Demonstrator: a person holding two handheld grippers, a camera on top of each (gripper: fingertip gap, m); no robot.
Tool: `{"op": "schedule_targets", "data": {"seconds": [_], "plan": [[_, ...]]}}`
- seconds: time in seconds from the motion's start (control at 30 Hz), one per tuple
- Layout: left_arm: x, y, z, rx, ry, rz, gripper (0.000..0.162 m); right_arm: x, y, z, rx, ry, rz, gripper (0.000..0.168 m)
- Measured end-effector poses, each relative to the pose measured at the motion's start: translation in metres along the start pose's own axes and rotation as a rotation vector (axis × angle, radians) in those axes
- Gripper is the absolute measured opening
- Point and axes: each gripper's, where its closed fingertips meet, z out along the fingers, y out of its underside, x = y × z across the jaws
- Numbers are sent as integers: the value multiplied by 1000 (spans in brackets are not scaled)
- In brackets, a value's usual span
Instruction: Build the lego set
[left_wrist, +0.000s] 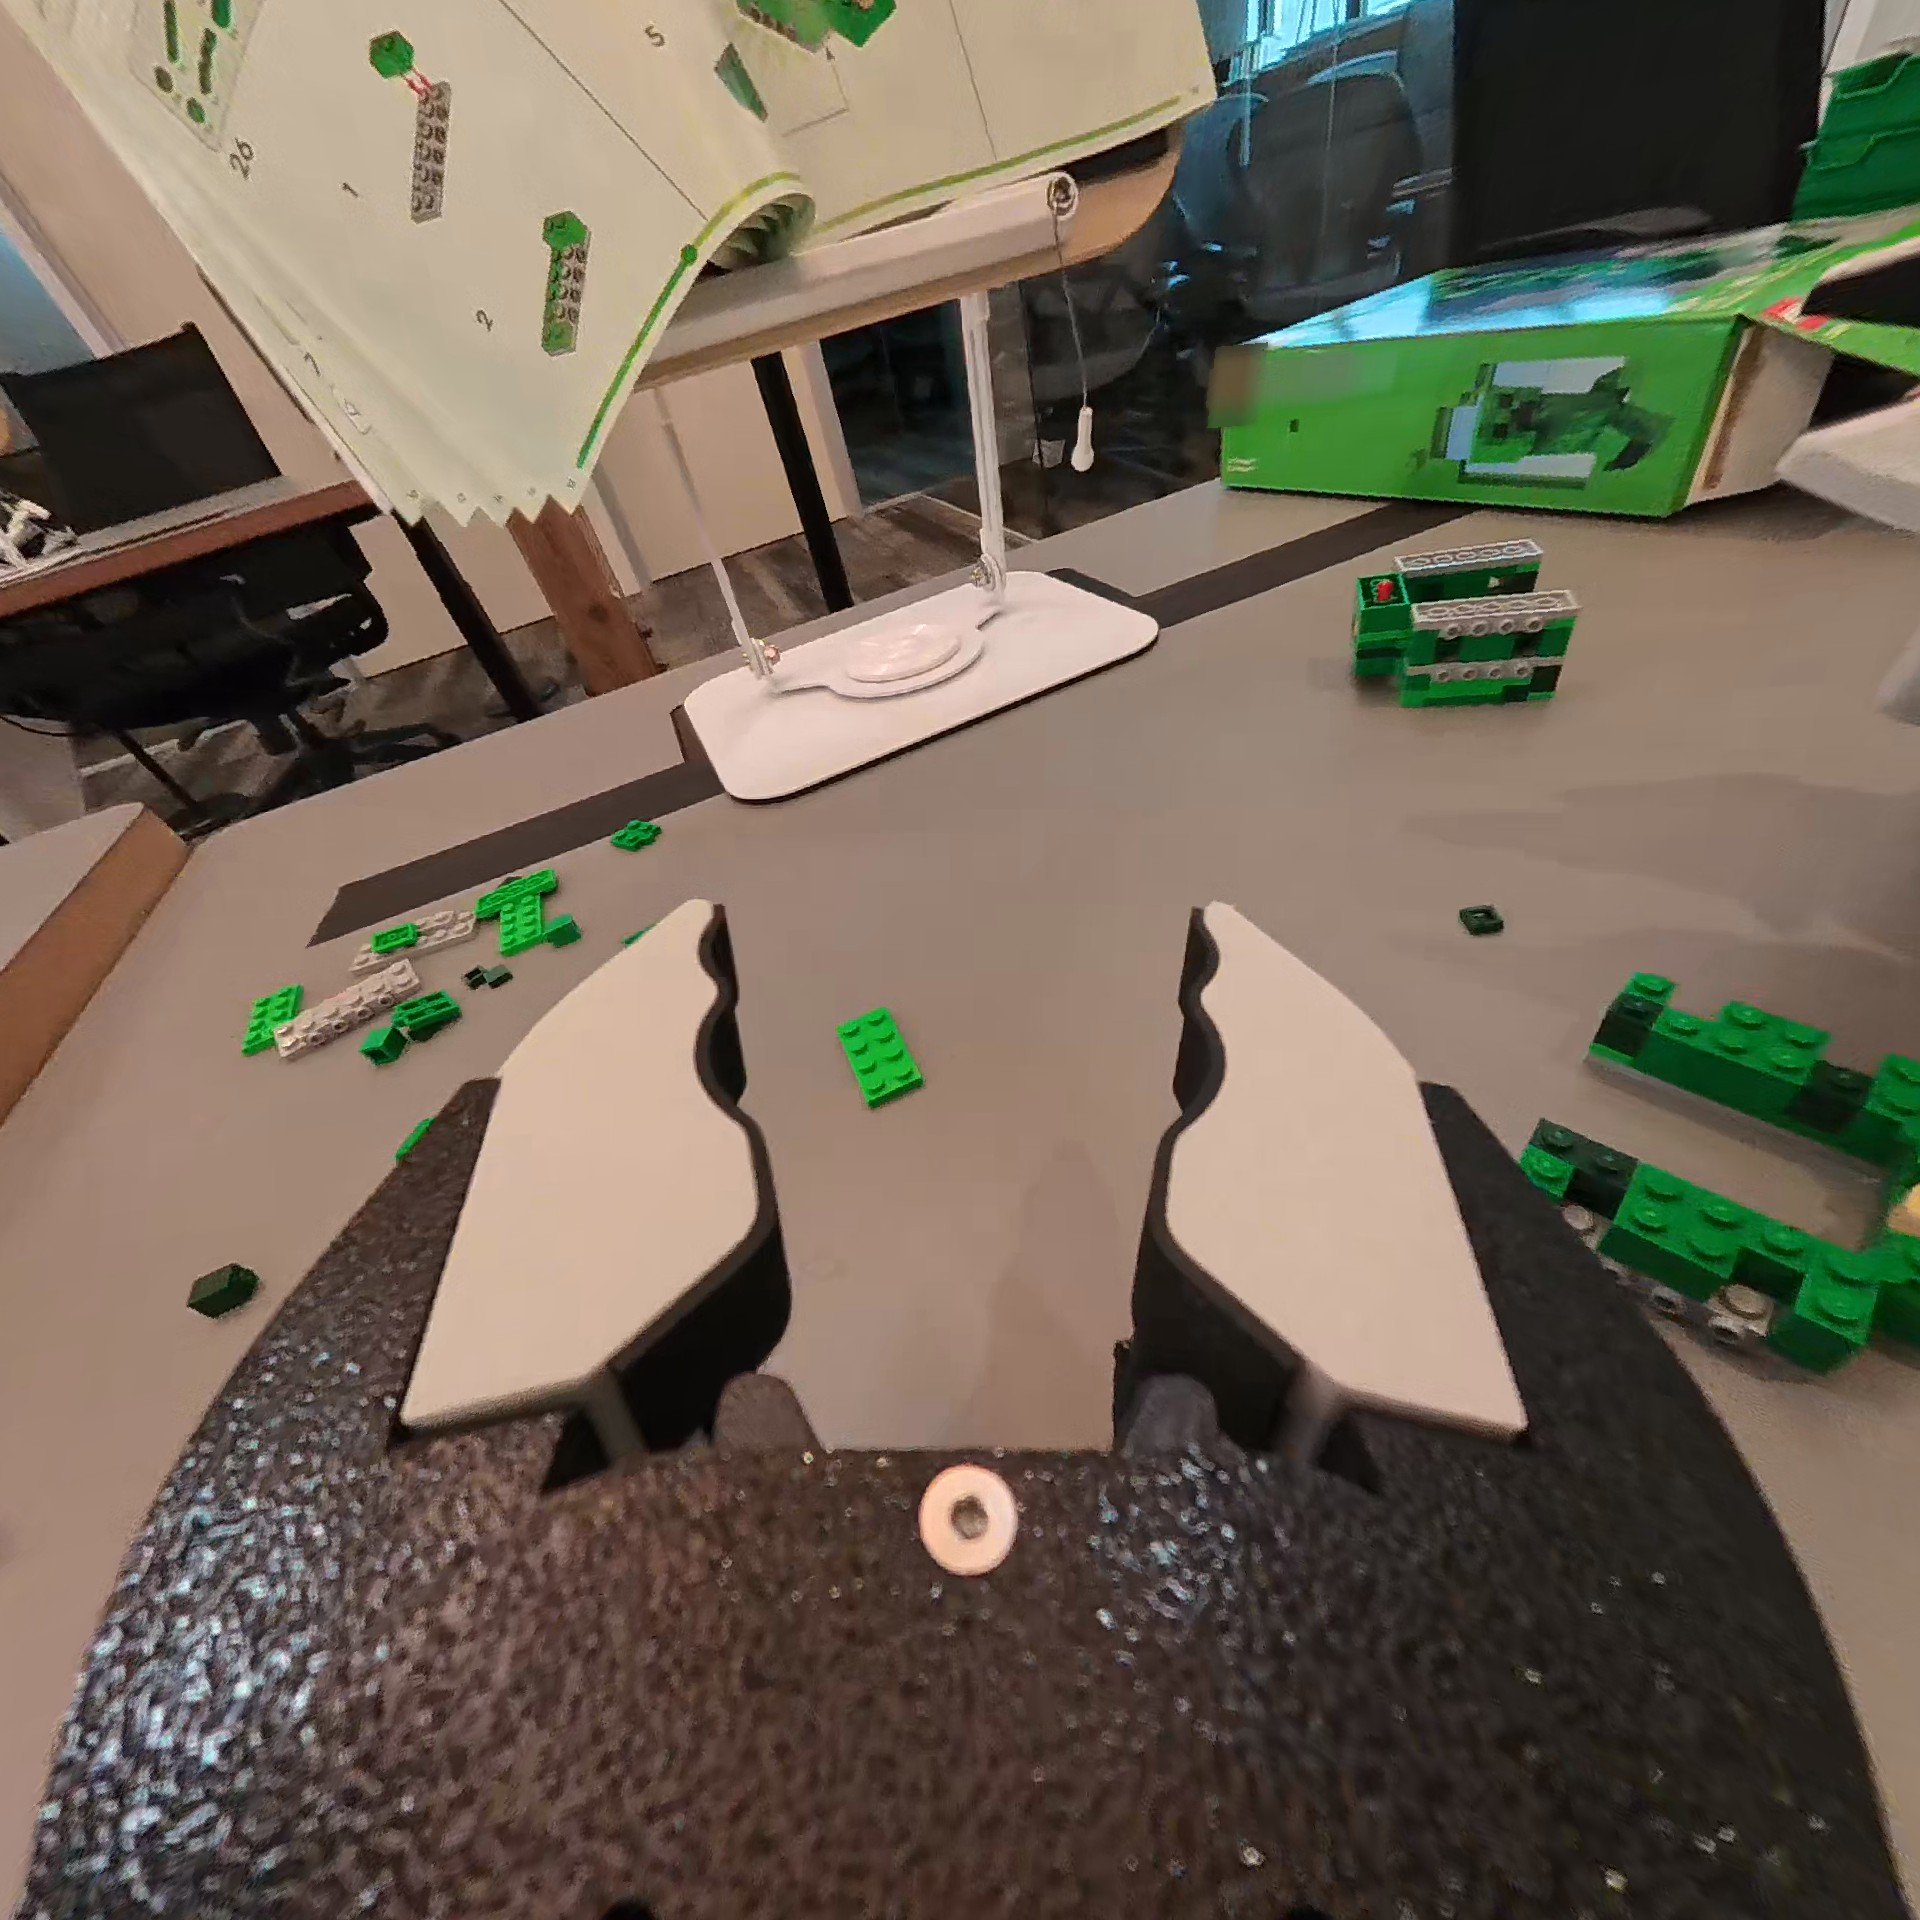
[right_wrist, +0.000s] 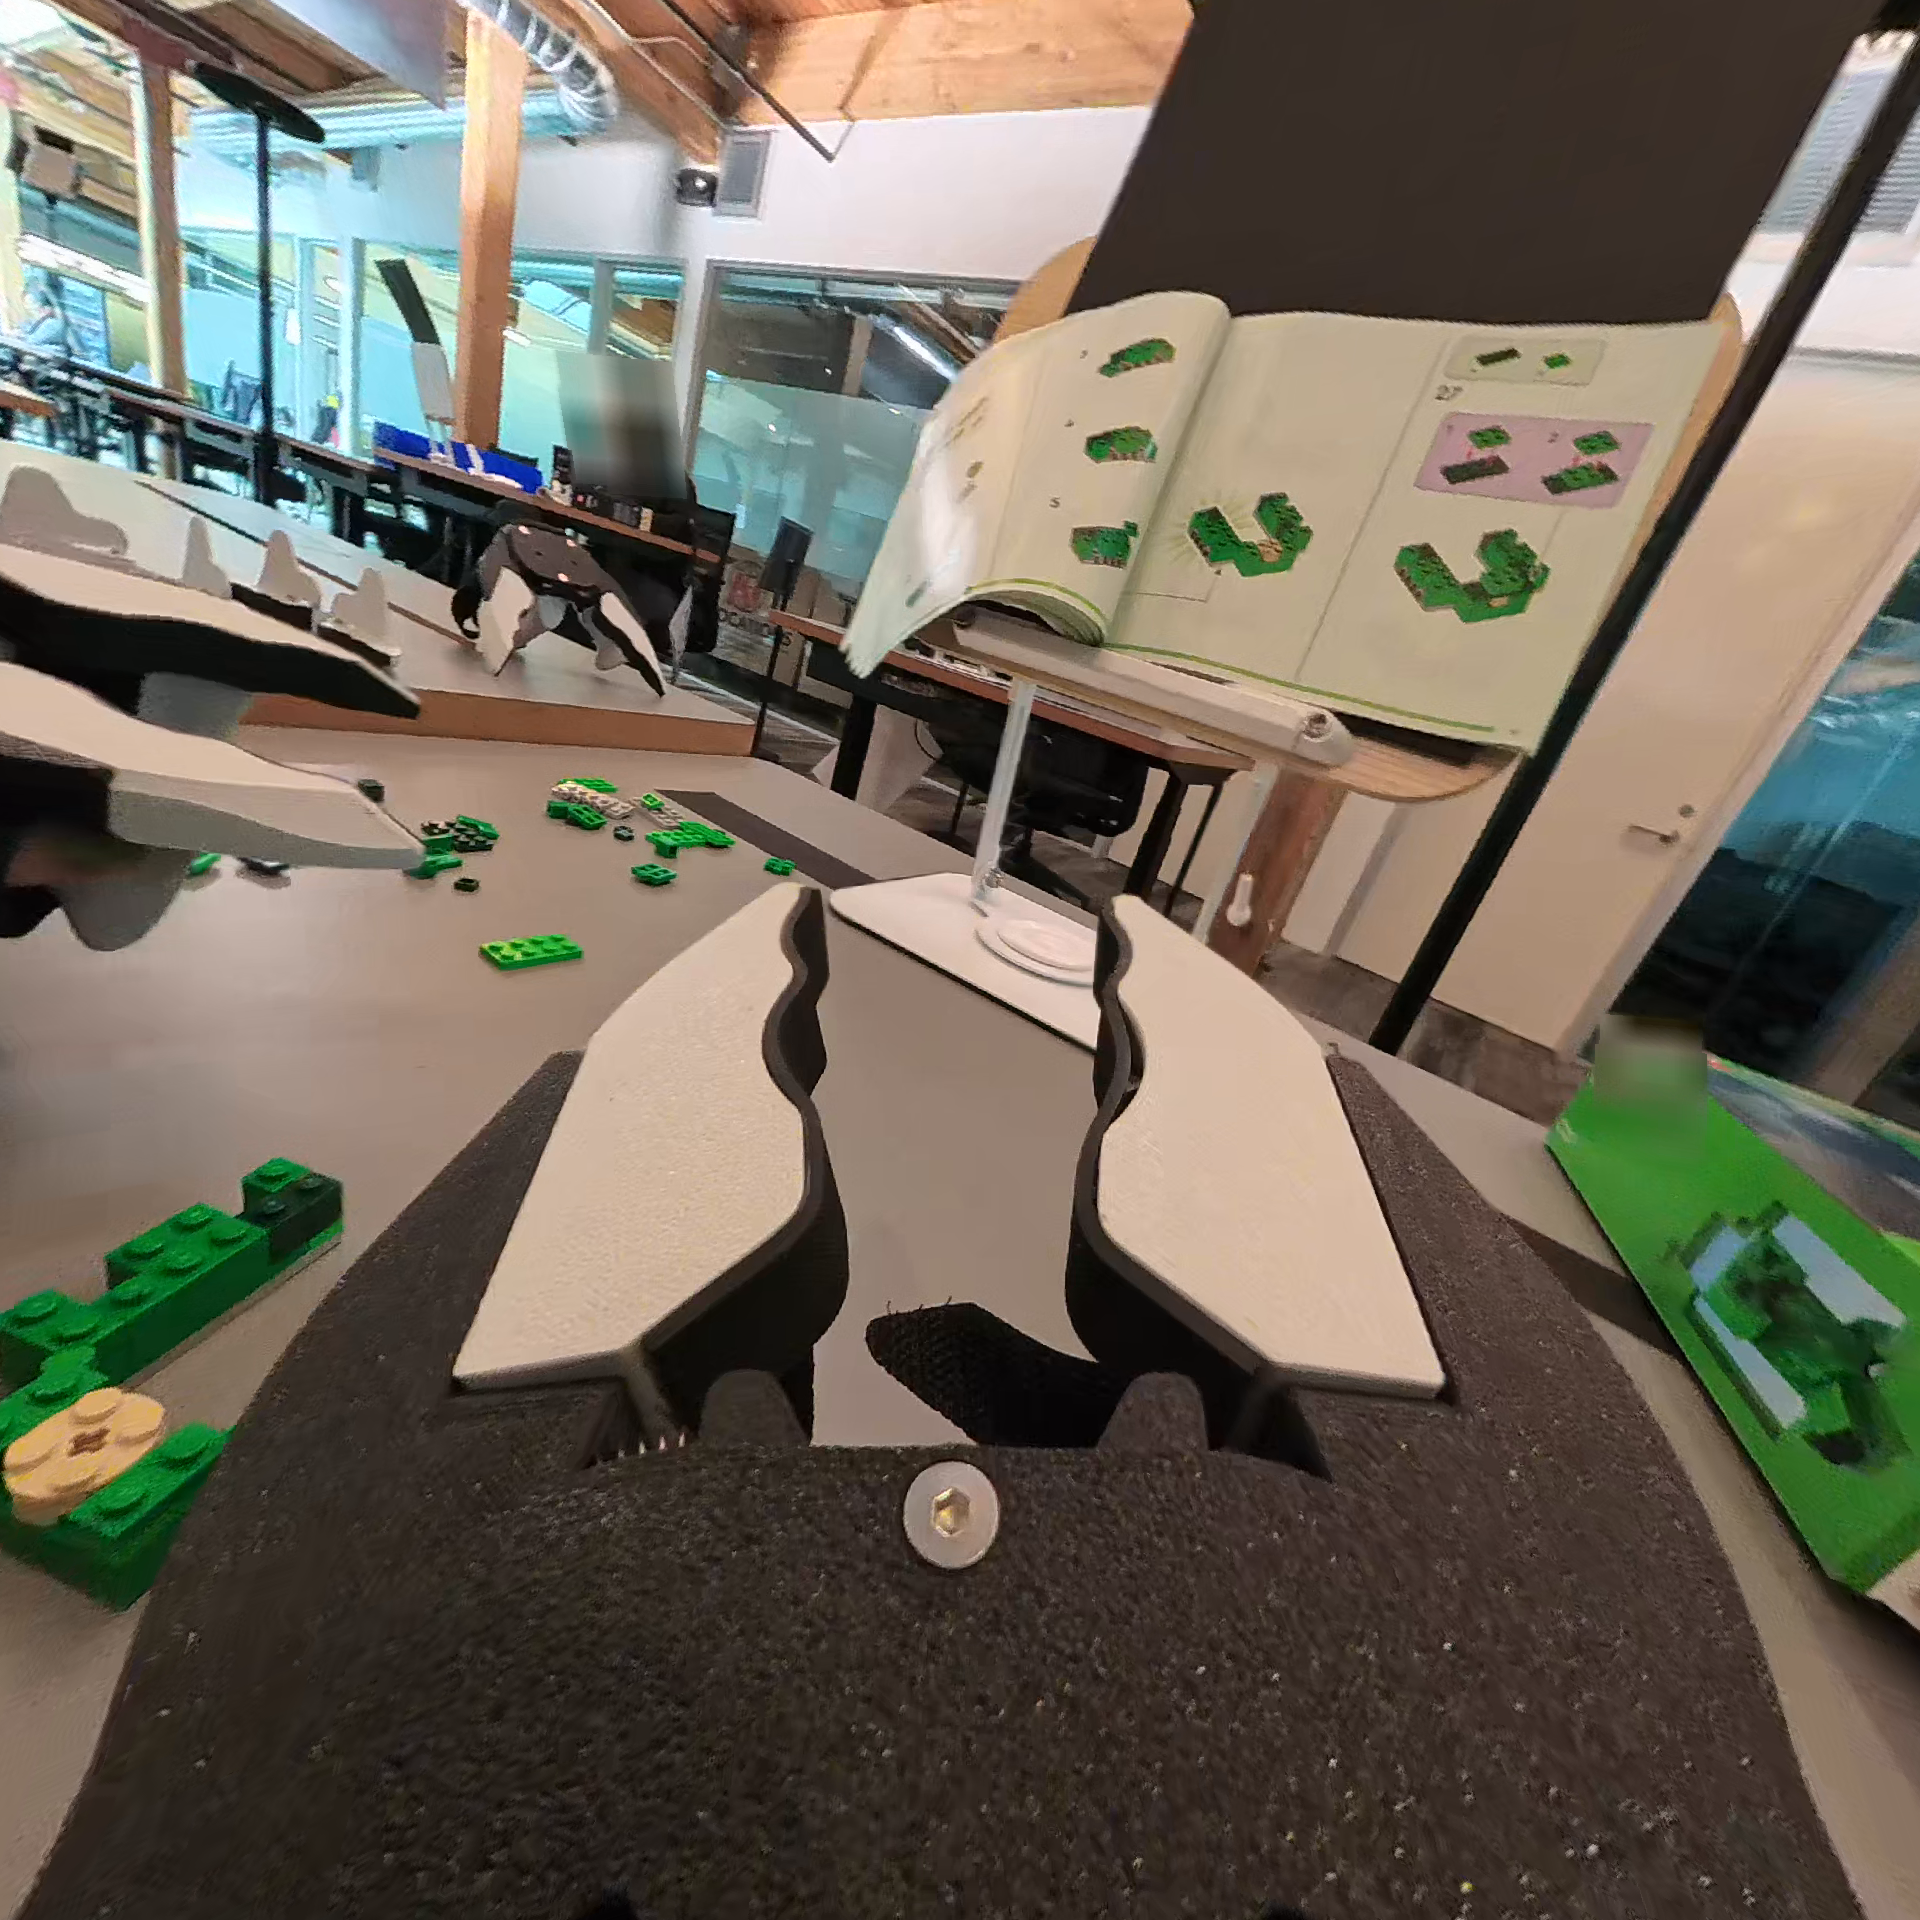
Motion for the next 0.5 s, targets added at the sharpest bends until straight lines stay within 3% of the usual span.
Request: {"op": "schedule_targets", "data": {"seconds": [0.3, 0.43, 0.5], "plan": [[6, -1, 0, 8, 41, 14, 60, 8, 7, 2, -34, 31, 11, 43], [8, 1, 1, -8, 51, 29, 36, 2, 8, 2, -35, -1, -7, 27], [11, 2, 2, -12, 69, 40, 15, -2, 8, 2, -35, -23, -20, 24]]}}
